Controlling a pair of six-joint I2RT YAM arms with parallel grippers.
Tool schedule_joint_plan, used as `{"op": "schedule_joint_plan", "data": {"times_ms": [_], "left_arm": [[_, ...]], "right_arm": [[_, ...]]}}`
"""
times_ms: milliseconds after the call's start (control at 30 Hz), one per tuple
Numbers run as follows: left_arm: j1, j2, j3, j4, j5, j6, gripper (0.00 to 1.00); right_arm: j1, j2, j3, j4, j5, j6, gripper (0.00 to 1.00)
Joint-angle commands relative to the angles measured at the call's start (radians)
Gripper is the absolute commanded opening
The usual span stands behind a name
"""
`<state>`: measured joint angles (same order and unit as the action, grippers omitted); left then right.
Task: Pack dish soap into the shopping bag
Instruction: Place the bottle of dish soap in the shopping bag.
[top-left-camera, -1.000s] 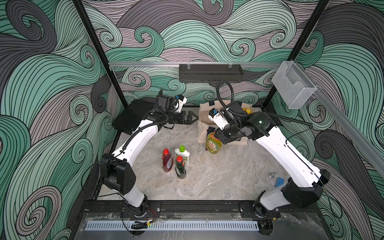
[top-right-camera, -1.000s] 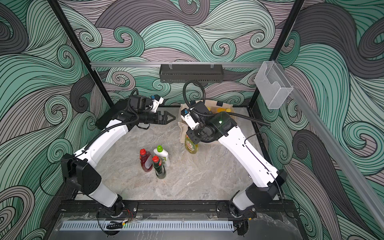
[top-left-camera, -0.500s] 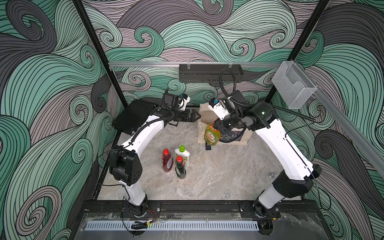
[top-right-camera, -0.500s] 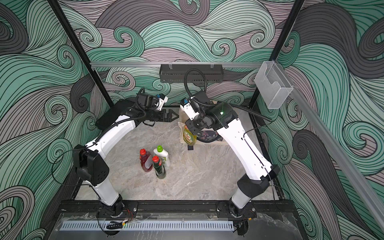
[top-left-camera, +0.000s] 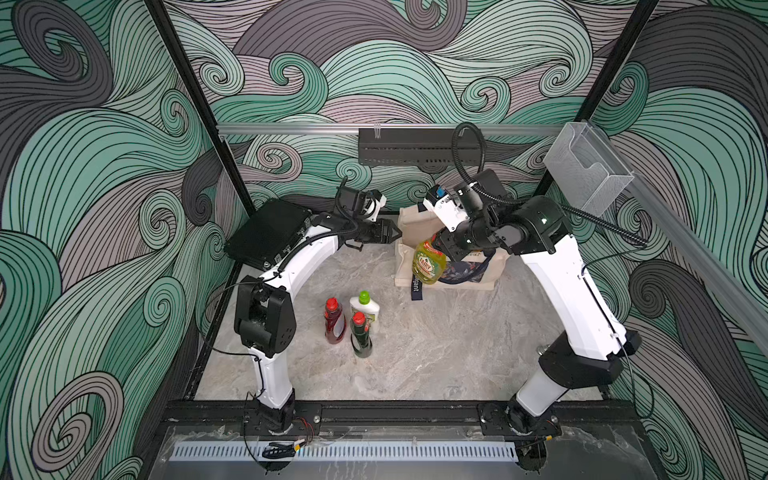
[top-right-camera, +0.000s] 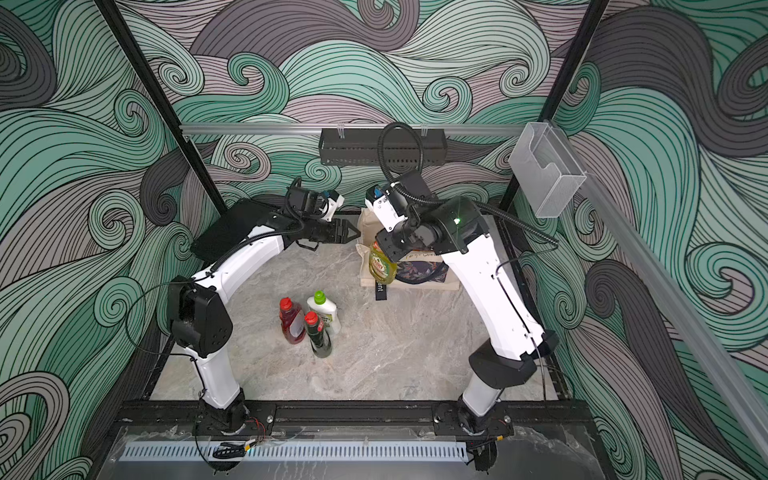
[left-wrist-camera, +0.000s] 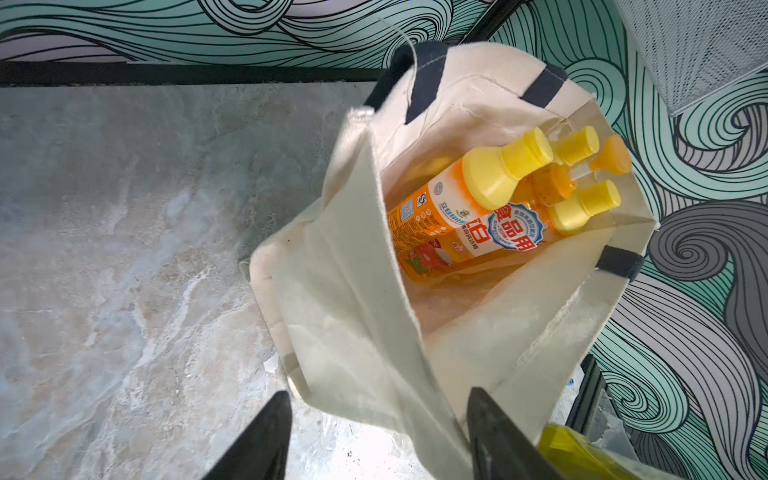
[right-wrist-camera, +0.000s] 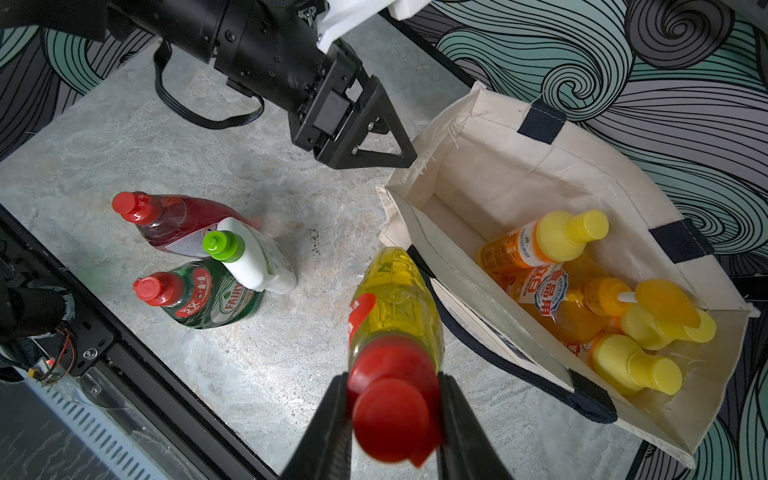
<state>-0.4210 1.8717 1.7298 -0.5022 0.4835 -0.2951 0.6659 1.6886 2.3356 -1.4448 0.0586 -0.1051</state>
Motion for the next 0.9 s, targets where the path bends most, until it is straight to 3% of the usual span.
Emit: {"op": "schedule_joint_plan", "data": {"times_ms": [0,200,367,867], "left_arm": [[-0.011,0.018,0.057,-0.007,0.008,0.012,0.59],[-0.022,0.030,0.068,-0.023,0.005,0.021,0.42],[-0.030,0.032,0.070,-0.024,0.003,0.022,0.35],[-0.046,0.042,0.079,-0.051,-0.010,0.040,0.24]], "right_arm": [[-0.016,-0.010,0.065,0.060,0.005,-0.011,0.00],[-0.030,-0.007,0.106,0.058,0.000,-0.010,0.00],[-0.043,-0.002,0.138,0.057,-0.001,-0.008,0.00],[-0.089,0.051,0.274,0.060,-0.013,0.005,0.00]]}}
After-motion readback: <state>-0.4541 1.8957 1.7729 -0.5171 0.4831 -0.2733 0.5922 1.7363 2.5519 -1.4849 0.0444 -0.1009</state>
